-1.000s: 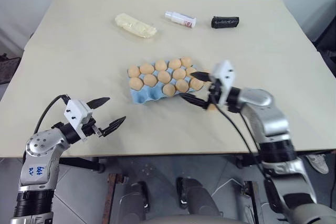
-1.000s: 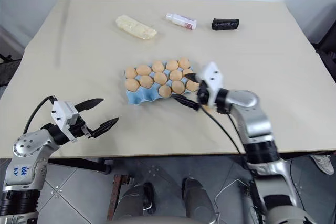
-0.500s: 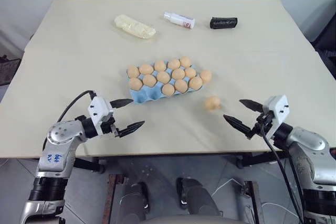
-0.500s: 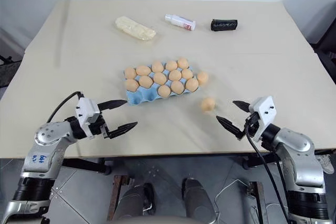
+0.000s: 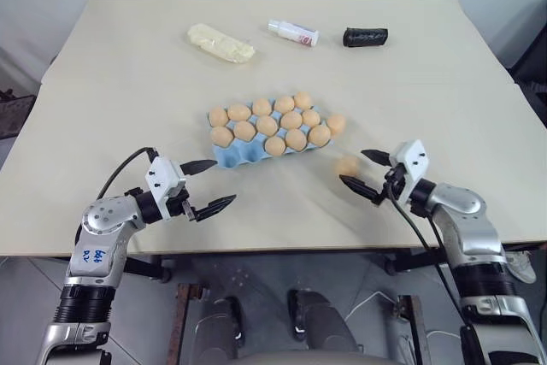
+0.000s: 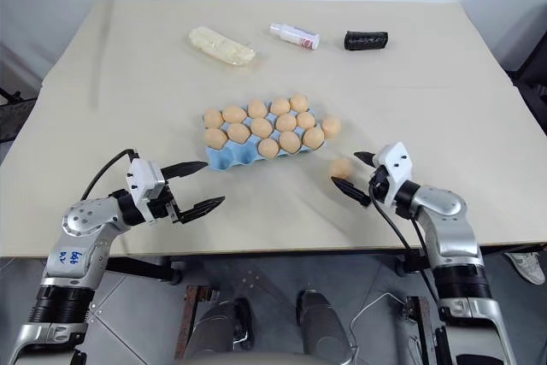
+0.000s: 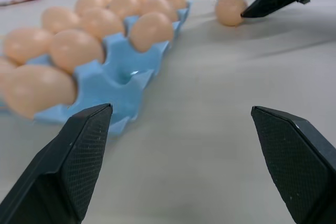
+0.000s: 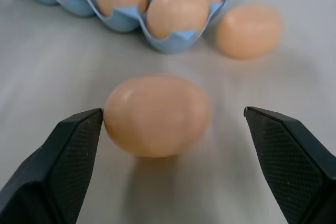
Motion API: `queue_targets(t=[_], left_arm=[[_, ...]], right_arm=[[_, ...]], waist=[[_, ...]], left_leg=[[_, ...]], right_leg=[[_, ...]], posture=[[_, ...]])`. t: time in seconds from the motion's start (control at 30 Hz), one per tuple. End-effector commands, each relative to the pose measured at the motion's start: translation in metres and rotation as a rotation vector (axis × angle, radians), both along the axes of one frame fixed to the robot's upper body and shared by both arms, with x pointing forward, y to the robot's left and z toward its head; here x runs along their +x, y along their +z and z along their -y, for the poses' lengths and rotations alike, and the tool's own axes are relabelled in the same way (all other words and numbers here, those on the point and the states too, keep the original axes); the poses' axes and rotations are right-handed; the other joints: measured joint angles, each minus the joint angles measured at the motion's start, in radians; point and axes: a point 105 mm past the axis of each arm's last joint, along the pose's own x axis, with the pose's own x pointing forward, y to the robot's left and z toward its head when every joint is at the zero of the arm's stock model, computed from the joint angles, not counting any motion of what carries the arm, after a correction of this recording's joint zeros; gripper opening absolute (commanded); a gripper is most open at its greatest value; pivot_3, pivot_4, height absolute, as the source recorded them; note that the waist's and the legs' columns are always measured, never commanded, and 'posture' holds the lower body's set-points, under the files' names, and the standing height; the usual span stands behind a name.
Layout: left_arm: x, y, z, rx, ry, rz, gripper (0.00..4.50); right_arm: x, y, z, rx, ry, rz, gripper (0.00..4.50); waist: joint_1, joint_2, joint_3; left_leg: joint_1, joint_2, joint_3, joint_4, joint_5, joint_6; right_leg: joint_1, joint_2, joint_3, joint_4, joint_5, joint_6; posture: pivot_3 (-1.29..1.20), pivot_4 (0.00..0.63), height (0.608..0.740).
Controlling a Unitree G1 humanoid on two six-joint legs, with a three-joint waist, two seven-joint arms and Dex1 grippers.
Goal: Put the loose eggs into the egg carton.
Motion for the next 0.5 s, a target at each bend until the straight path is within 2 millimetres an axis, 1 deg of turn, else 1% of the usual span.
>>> queue_targets(t=[0.03, 0.07, 0.17, 0.2, 0.27, 0.3, 0.37, 0.43, 0.5], left_arm=[[-0.005, 0.012, -0.006, 0.002, 0.027, 0.062, 4.50], [-0.005, 0.013, -0.008, 0.001, 0.037, 0.065, 4.50], [-0.006, 0.014, -0.014, -0.003, 0.068, 0.072, 4.50], [-0.006, 0.014, -0.016, -0.006, 0.080, 0.073, 4.50], [-0.006, 0.014, -0.025, -0.014, 0.126, 0.071, 4.50], [-0.006, 0.013, -0.031, -0.015, 0.152, 0.068, 4.50], [-0.008, 0.011, -0.038, -0.016, 0.180, 0.063, 4.50], [-0.010, 0.010, -0.046, -0.011, 0.210, 0.056, 4.50], [-0.011, 0.008, -0.054, -0.014, 0.245, 0.049, 4.50]], right_arm=[[0.007, 0.005, -0.008, -0.002, 0.038, 0.025, 4.47], [0.009, 0.006, -0.010, 0.006, 0.041, 0.032, 4.47], [0.009, 0.013, -0.017, 0.036, 0.075, 0.055, 3.90], [0.009, 0.014, -0.020, 0.036, 0.085, 0.065, 3.53], [0.005, 0.022, -0.033, 0.038, 0.131, 0.089, 2.86], [0.003, 0.027, -0.042, 0.043, 0.164, 0.098, 2.86], [-0.001, 0.033, -0.053, 0.048, 0.201, 0.106, 2.86], [-0.004, 0.042, -0.072, 0.047, 0.248, 0.124, 2.86], [-0.009, 0.057, -0.101, 0.069, 0.322, 0.149, 2.86]], waist=[[0.000, 0.000, 0.000], [0.000, 0.000, 0.000], [0.000, 0.000, 0.000], [0.000, 0.000, 0.000], [-0.001, 0.000, 0.000], [-0.003, 0.000, 0.000], [-0.004, 0.000, 0.000], [-0.005, 0.000, 0.000], [-0.005, 0.000, 0.000]], left_leg=[[0.000, 0.000, 0.000, 0.000, 0.000, 0.000], [0.000, 0.000, 0.000, 0.000, 0.000, 0.000], [0.000, 0.000, 0.000, 0.000, 0.000, 0.000], [0.000, 0.000, 0.000, 0.000, 0.000, 0.000], [0.000, 0.000, 0.000, 0.000, 0.000, -0.001], [0.000, 0.000, 0.000, 0.000, 0.000, -0.001], [0.000, 0.001, 0.000, 0.000, 0.000, -0.001], [0.000, 0.001, 0.000, 0.000, 0.000, -0.001], [0.000, 0.001, 0.000, 0.000, -0.002, -0.004]], right_leg=[[0.000, 0.000, 0.000, 0.000, 0.000, 0.000], [0.000, 0.000, 0.000, 0.000, 0.000, 0.000], [0.000, 0.000, 0.000, 0.000, 0.000, 0.000], [0.000, 0.000, 0.000, 0.000, 0.000, 0.000], [0.000, 0.000, 0.000, 0.001, 0.000, 0.000], [0.000, 0.000, 0.000, 0.001, 0.000, 0.000], [-0.001, 0.000, 0.000, 0.002, 0.000, 0.000], [-0.001, 0.000, 0.000, 0.002, 0.000, 0.000], [-0.002, 0.000, 0.000, 0.004, 0.000, -0.001]], posture=[[0.00, 0.150, 0.740], [0.00, 0.150, 0.740], [0.00, 0.150, 0.740], [0.00, 0.150, 0.740], [0.00, 0.150, 0.740], [0.00, 0.150, 0.740], [0.00, 0.150, 0.740], [0.00, 0.150, 0.740], [0.00, 0.150, 0.740]])
